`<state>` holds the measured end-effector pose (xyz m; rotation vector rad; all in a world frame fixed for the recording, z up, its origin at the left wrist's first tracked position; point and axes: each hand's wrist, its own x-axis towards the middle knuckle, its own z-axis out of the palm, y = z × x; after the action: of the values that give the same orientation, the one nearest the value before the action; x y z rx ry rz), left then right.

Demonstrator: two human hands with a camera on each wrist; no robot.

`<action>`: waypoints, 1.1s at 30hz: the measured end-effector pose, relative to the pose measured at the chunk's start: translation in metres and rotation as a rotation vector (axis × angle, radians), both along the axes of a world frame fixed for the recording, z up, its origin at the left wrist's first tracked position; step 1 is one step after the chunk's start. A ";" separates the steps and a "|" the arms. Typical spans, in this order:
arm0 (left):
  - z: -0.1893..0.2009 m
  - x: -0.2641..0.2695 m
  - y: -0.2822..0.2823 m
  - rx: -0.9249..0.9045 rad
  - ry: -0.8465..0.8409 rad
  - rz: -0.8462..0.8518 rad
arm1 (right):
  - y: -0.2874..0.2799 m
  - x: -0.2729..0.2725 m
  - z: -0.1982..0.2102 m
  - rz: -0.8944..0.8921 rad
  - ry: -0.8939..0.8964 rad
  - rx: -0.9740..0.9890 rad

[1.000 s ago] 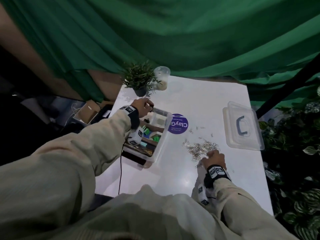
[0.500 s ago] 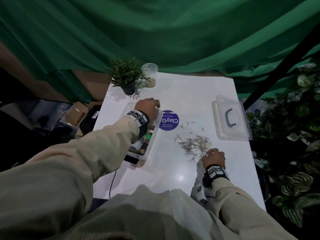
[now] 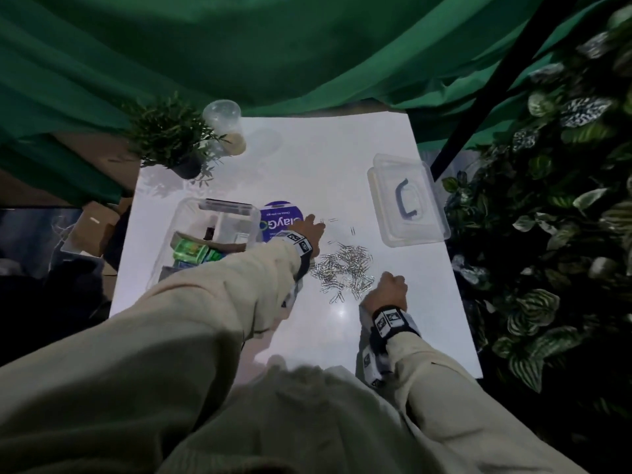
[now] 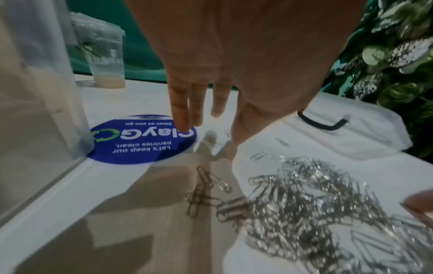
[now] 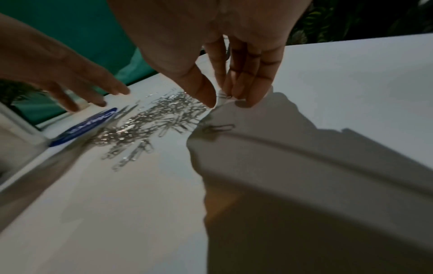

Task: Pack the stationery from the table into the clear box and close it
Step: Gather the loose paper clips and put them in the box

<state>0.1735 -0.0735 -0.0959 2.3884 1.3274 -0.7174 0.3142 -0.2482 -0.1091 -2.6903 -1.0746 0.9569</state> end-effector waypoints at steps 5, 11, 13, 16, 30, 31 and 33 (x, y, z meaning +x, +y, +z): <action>-0.008 0.012 -0.029 -0.055 -0.003 -0.092 | 0.013 -0.011 0.004 0.184 0.159 0.197; -0.004 0.029 -0.024 -0.005 -0.117 -0.003 | 0.029 0.012 0.004 0.126 0.095 0.290; -0.003 0.035 -0.007 -0.015 -0.103 0.008 | 0.033 0.018 0.005 0.159 0.051 0.247; -0.008 0.038 0.009 -0.069 -0.015 0.017 | 0.042 0.022 0.006 0.259 0.015 0.153; -0.019 -0.024 -0.065 0.084 -0.236 -0.126 | 0.038 0.005 -0.009 0.521 -0.033 0.203; -0.019 -0.026 -0.065 0.096 -0.234 -0.134 | 0.040 0.006 -0.007 0.547 -0.051 0.168; -0.019 -0.028 -0.064 0.076 -0.226 -0.136 | 0.044 0.004 -0.003 0.601 -0.110 0.089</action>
<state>0.1459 -0.1380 -0.1148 2.5509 1.1275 -0.4216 0.3182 -0.2043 -0.1124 -2.4023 -1.9605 0.7970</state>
